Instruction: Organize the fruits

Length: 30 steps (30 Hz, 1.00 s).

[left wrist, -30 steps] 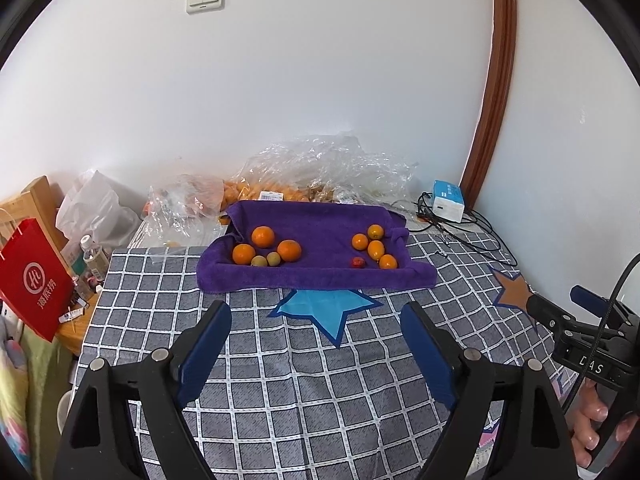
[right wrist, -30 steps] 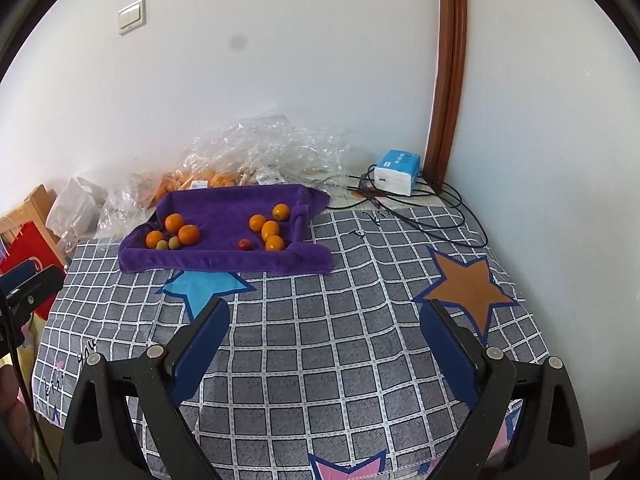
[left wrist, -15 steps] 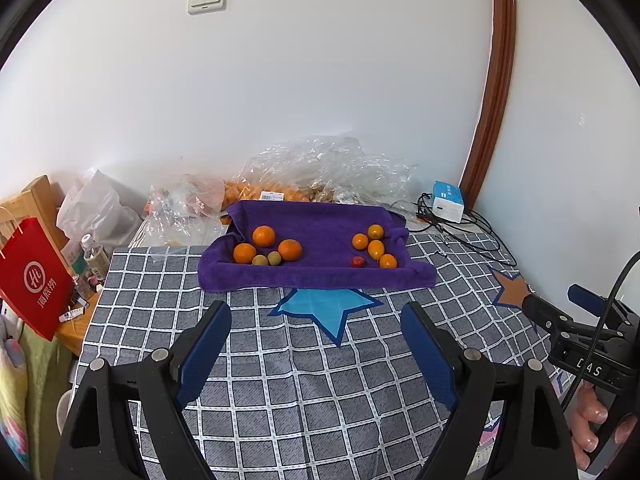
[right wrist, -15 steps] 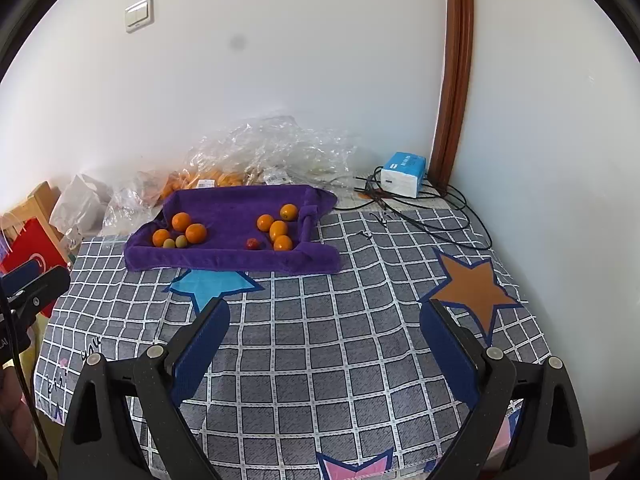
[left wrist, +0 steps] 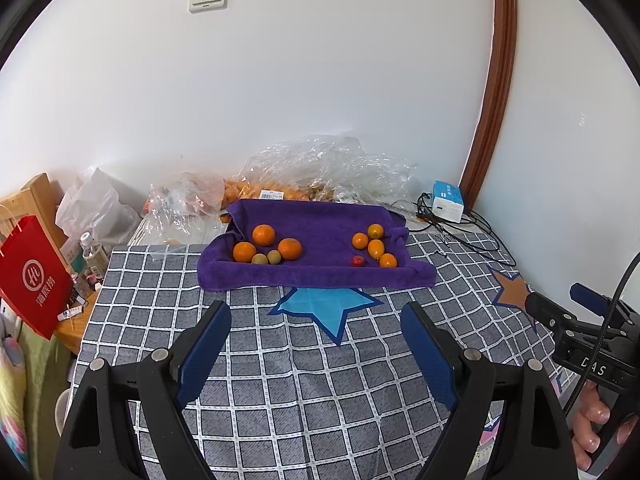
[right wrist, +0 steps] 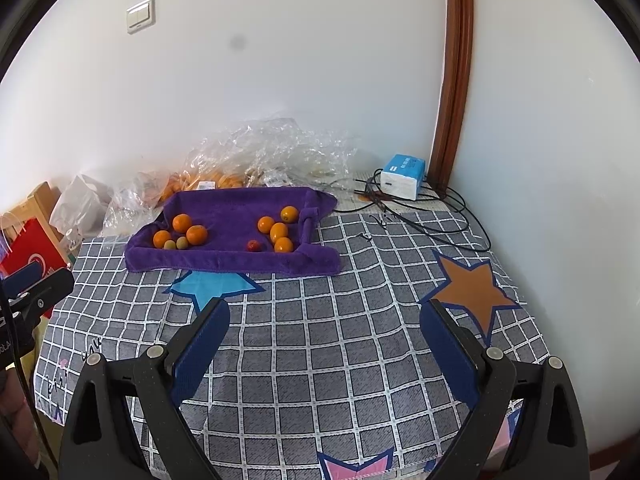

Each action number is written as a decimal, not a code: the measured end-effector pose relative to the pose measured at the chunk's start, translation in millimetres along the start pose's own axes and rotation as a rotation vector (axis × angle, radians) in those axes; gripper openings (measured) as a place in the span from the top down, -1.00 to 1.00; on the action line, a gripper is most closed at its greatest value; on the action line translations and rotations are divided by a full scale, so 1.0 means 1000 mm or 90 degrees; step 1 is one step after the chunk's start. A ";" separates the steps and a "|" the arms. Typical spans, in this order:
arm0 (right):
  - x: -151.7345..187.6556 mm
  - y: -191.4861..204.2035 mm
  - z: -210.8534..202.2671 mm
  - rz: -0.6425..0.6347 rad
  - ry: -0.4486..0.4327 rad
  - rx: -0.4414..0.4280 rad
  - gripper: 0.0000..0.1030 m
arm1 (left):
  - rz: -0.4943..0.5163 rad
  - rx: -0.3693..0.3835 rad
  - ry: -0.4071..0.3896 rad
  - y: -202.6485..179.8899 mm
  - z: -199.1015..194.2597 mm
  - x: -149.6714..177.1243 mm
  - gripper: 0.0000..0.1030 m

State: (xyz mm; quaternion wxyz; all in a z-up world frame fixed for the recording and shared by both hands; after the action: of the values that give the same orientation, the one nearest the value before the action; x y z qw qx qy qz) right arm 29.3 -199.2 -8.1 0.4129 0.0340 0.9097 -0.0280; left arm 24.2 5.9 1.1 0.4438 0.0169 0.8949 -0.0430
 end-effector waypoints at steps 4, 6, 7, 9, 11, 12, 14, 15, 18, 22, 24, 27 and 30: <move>-0.001 0.000 -0.002 0.000 -0.004 -0.002 -0.84 | -0.002 -0.001 -0.001 0.002 0.000 0.000 -0.67; -0.001 0.001 -0.003 -0.001 -0.004 -0.001 -0.85 | -0.004 -0.001 0.000 0.002 0.000 -0.001 -0.67; -0.001 0.001 -0.003 0.000 -0.005 -0.001 -0.84 | -0.002 -0.001 -0.001 0.003 0.000 -0.001 -0.67; -0.001 0.001 -0.004 0.001 -0.006 -0.003 -0.84 | -0.001 -0.001 -0.003 0.003 0.000 -0.002 -0.67; -0.001 0.001 -0.005 0.001 -0.007 -0.003 -0.84 | -0.001 -0.002 -0.004 0.002 0.000 -0.002 -0.67; -0.001 0.001 -0.005 0.000 -0.008 -0.002 -0.84 | 0.000 -0.002 -0.004 0.002 -0.001 -0.002 -0.67; -0.002 0.001 -0.005 0.000 -0.008 -0.003 -0.84 | 0.002 -0.004 -0.005 0.002 0.000 -0.003 -0.67; -0.002 0.000 -0.006 0.000 -0.009 -0.003 -0.84 | 0.002 -0.005 -0.005 0.000 -0.002 -0.002 -0.67; -0.001 -0.001 -0.007 0.001 -0.010 -0.005 -0.84 | 0.002 -0.006 -0.008 0.000 -0.002 -0.002 -0.67; -0.001 -0.002 -0.007 0.002 -0.009 -0.005 -0.84 | 0.001 -0.006 -0.011 -0.001 -0.004 -0.002 -0.67; -0.002 -0.001 -0.006 0.003 -0.008 -0.005 -0.84 | 0.003 -0.007 -0.011 -0.001 -0.004 -0.002 -0.67; -0.002 -0.001 -0.006 0.003 -0.009 -0.007 -0.84 | 0.005 -0.010 -0.011 -0.001 -0.006 -0.002 -0.67; -0.003 0.000 -0.006 0.001 -0.010 -0.008 -0.84 | 0.007 -0.010 -0.013 -0.001 -0.008 -0.004 -0.67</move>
State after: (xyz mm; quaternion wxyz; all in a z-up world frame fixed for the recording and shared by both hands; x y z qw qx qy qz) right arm 26.9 -199.1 -2.5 0.4206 0.0318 0.9064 -0.0224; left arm 20.2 5.3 8.6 0.4533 0.0178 0.8905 -0.0339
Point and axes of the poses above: each gripper's, at about its wrist camera, not at the fingertips, and z roughly the way its jaws point, y to its left, x to its underside, the point moved 2 cm from there along z, roughly the way its jaws point, and after that the axes turned 4 degrees about -y, right-handed, at the moved point
